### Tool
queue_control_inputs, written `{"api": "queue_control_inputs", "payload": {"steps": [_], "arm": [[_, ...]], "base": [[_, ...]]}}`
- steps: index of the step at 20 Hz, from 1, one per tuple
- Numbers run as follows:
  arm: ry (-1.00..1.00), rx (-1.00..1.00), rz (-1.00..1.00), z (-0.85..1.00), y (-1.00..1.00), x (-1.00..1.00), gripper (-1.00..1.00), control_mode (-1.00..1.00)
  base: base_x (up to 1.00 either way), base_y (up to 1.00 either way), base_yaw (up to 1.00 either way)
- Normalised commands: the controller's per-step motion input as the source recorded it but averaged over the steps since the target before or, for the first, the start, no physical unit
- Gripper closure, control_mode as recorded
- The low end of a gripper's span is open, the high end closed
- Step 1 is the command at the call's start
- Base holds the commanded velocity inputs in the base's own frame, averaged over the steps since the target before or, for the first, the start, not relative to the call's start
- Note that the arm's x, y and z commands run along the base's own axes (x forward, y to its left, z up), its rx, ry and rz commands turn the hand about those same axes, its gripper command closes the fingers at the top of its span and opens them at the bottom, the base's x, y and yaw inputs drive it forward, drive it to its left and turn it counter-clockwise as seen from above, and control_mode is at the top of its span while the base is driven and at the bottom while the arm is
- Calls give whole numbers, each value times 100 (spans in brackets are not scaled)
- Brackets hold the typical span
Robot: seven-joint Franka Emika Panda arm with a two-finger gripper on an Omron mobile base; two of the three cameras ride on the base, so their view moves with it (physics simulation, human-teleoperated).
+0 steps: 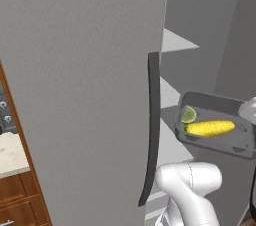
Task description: Take the lemon wedge and corn out of the freezer and place them in the tupperware container on the counter. Then put the tupperware containing the vegetables back in the freezer.
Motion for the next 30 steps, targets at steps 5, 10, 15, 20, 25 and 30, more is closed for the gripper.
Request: {"api": "queue_control_inputs", "payload": {"steps": [5, 10, 15, 20, 25, 30], "arm": [[-4, 9, -25, 44, 0, 6, 100, -100], [0, 15, -26, 50, 0, 29, 100, -100], [-2, 19, -18, 53, 0, 34, 100, -100], [-6, 21, -11, 31, 0, 59, 100, -100], [-9, 12, -10, 9, 11, 72, 100, -100], [-13, 2, -7, 0, 27, 57, 100, -100]], "base": [[0, 0, 0], [0, 0, 0], [0, 0, 0], [0, 0, 0], [0, 0, 0], [0, 0, 0]]}}
